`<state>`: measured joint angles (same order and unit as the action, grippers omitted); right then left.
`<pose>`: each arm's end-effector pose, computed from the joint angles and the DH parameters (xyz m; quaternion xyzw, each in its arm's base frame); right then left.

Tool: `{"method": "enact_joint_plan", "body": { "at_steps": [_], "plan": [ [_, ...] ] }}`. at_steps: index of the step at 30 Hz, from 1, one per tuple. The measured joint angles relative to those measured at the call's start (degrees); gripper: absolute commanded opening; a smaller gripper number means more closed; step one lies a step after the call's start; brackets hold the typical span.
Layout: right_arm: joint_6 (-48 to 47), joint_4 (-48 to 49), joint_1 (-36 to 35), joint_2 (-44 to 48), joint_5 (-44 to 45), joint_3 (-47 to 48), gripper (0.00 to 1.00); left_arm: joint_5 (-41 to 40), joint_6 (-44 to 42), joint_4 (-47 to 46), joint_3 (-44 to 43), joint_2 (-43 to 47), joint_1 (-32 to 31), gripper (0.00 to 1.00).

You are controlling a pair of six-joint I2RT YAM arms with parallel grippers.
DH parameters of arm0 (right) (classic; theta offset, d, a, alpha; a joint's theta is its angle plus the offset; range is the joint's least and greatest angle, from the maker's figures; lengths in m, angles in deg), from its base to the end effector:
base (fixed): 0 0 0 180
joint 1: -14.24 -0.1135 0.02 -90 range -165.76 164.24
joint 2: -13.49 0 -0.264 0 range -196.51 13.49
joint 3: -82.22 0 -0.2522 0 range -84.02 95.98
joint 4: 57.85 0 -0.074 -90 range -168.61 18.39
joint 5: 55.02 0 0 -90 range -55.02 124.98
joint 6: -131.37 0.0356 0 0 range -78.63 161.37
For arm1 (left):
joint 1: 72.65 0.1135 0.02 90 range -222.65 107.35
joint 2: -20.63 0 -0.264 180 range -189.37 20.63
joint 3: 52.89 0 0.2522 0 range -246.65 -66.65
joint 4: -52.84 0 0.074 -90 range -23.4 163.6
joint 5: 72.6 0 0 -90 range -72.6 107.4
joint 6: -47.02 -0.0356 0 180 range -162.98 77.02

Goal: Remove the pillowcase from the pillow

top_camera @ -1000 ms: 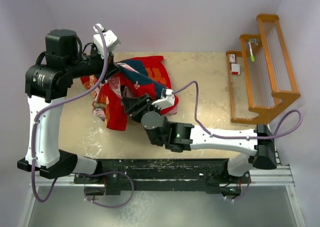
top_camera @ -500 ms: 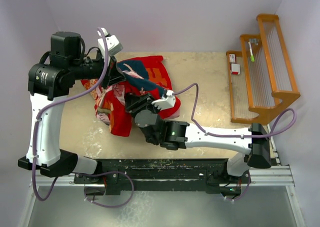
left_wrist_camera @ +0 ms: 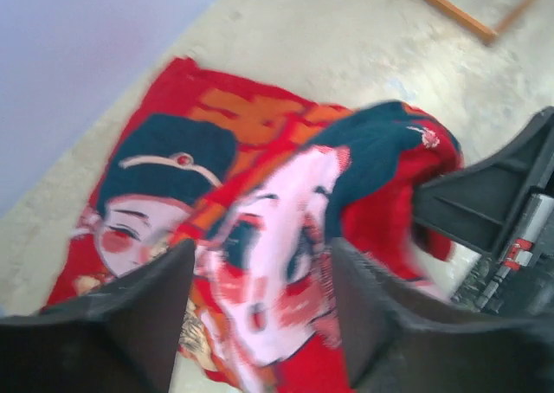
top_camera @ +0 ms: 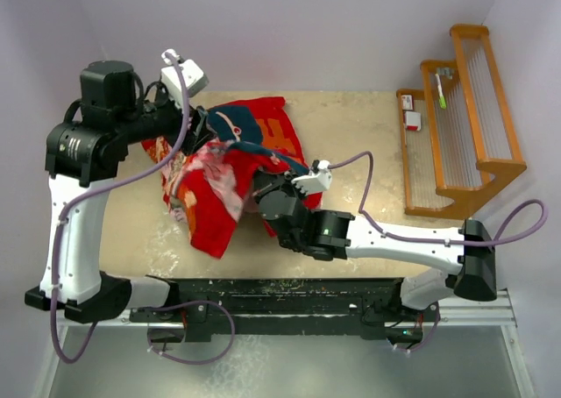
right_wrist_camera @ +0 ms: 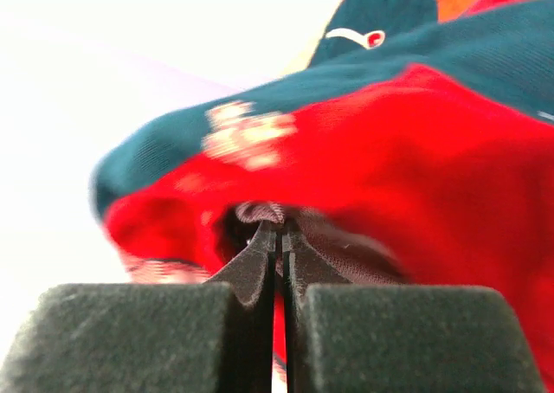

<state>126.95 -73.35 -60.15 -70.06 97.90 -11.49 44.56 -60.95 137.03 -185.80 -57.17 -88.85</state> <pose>0.1194 0.3095 0.3680 0.3892 0.6315 0.4534 0.4941 0.1883 -0.0716 0.5270 0.3599 0.7659 -0.1948 0.4958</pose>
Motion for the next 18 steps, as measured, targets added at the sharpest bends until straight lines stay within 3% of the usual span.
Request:
{"method": "enact_joint_plan", "body": {
  "at_steps": [2, 4, 13, 18],
  "plan": [
    [-5.5, 2.2, 0.4, 1.7, -1.6, -3.8, 0.00, -0.8, -0.2, -3.9, 2.7, 2.3, 0.4, 0.88],
    [-11.1, 3.1, 0.7, 1.2, -4.3, -3.7, 0.00, 1.3, -0.1, -6.9, 5.2, 5.5, 0.5, 0.88],
    [-30.9, 7.2, 0.9, -2.6, -18.0, 12.0, 0.00, 18.9, -0.5, -11.7, 17.2, 22.1, 0.4, 0.80],
    [-35.3, 10.4, 0.9, -3.7, -22.9, 17.1, 0.00, 15.0, -4.2, -11.2, 25.5, 25.5, 0.4, 0.74]
  ]
}}
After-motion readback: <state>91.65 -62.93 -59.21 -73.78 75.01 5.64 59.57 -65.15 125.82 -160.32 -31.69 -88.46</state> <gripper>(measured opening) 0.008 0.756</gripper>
